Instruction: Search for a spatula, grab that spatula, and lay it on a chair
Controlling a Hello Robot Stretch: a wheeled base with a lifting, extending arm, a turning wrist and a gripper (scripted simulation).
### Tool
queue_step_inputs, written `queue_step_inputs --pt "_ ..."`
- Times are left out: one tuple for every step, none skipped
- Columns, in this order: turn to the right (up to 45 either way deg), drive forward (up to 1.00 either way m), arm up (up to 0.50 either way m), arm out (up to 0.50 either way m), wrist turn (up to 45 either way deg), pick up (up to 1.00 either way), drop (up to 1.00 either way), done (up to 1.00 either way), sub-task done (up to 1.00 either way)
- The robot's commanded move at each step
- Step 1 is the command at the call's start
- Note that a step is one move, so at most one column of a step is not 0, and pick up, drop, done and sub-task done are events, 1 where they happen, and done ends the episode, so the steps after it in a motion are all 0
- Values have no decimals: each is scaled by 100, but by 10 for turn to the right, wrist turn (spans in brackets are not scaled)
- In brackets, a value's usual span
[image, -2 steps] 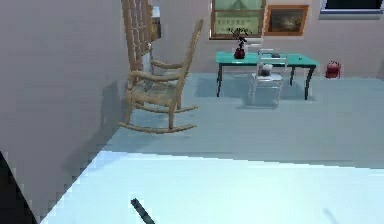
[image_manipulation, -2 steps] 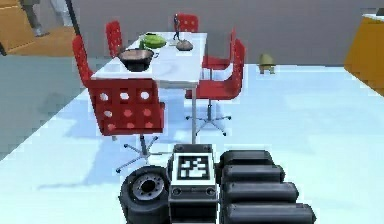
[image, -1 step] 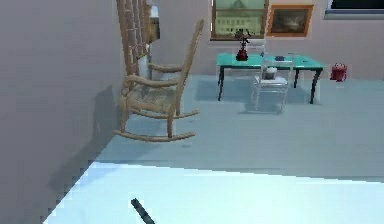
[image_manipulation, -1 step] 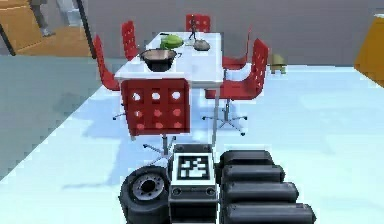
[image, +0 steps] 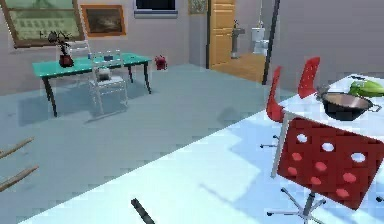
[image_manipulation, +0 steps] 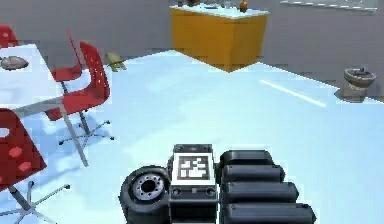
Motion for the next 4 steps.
queue_step_inputs --pt "450 0 0 0 0 0 0 0 0" --pt "60 0 0 0 0 0 0 0 0" --pt "0 5 0 0 0 0 0 0 0" --pt "-450 0 0 0 0 0 0 0 0"
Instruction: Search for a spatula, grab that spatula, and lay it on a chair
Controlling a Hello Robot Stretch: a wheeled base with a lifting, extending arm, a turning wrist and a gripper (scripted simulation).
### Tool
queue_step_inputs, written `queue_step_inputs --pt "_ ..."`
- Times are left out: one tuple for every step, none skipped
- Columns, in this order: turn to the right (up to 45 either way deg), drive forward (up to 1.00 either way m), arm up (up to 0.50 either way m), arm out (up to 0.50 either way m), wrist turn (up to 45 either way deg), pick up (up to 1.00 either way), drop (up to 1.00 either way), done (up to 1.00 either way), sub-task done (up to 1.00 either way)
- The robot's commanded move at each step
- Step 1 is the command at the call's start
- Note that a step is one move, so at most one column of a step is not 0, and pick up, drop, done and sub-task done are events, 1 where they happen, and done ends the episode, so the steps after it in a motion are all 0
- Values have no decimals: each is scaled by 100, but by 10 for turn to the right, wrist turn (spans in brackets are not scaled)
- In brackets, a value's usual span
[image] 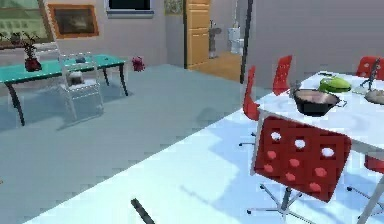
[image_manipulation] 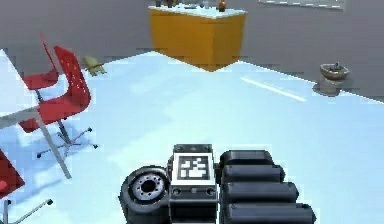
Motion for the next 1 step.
queue_step_inputs --pt "-90 0 0 0 0 0 0 0 0"
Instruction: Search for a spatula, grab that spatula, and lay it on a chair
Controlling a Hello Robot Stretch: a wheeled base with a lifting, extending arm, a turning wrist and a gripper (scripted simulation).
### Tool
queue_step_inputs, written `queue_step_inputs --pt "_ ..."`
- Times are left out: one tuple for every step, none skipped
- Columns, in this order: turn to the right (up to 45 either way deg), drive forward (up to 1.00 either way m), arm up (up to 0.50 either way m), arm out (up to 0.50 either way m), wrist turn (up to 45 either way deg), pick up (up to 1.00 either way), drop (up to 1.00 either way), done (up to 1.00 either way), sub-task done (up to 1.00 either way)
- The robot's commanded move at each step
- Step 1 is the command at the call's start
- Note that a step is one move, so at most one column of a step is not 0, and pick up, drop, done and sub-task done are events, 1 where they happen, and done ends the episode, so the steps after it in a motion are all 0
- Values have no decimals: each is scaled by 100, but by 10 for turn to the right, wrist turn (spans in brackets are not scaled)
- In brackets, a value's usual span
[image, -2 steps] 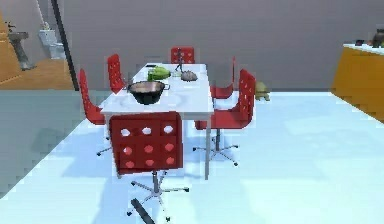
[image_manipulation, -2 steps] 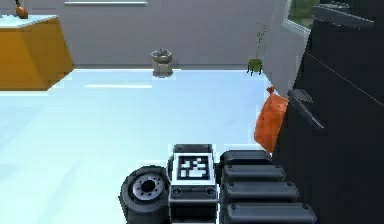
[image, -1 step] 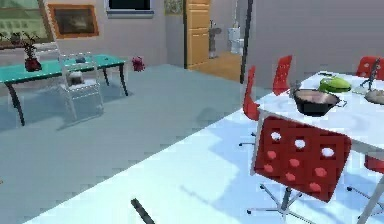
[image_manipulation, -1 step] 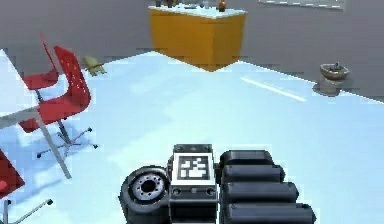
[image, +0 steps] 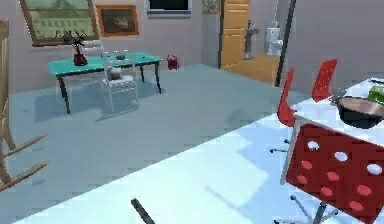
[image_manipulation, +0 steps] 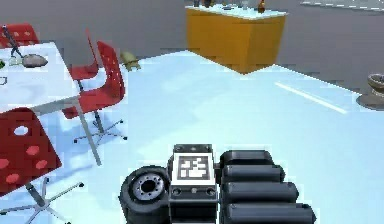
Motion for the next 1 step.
queue_step_inputs --pt "0 70 0 0 0 0 0 0 0"
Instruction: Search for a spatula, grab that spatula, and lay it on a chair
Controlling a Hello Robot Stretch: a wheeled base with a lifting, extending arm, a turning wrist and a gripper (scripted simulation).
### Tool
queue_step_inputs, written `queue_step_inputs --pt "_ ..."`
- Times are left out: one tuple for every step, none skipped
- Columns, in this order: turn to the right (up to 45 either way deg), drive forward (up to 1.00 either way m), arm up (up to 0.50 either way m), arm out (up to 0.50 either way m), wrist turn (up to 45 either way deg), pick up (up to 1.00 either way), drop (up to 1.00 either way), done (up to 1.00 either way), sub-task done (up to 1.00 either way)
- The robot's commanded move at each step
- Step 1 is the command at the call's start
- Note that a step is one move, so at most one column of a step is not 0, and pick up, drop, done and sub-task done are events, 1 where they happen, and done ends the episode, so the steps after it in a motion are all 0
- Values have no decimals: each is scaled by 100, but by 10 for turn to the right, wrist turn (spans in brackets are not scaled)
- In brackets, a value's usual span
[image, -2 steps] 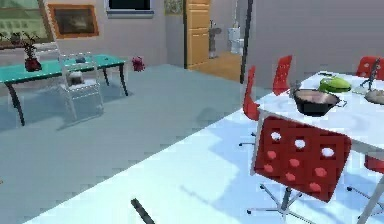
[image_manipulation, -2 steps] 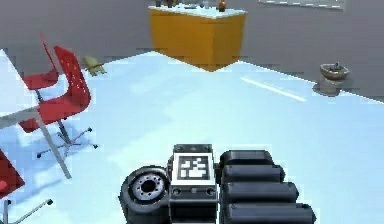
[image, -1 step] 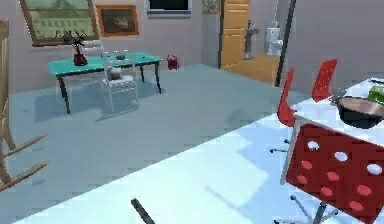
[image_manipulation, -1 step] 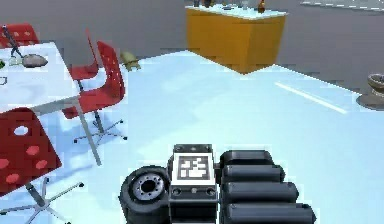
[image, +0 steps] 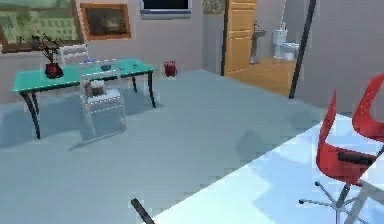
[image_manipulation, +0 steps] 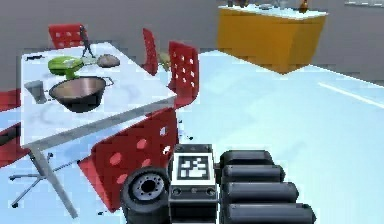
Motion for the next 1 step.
queue_step_inputs --pt "150 0 0 0 0 0 0 0 0"
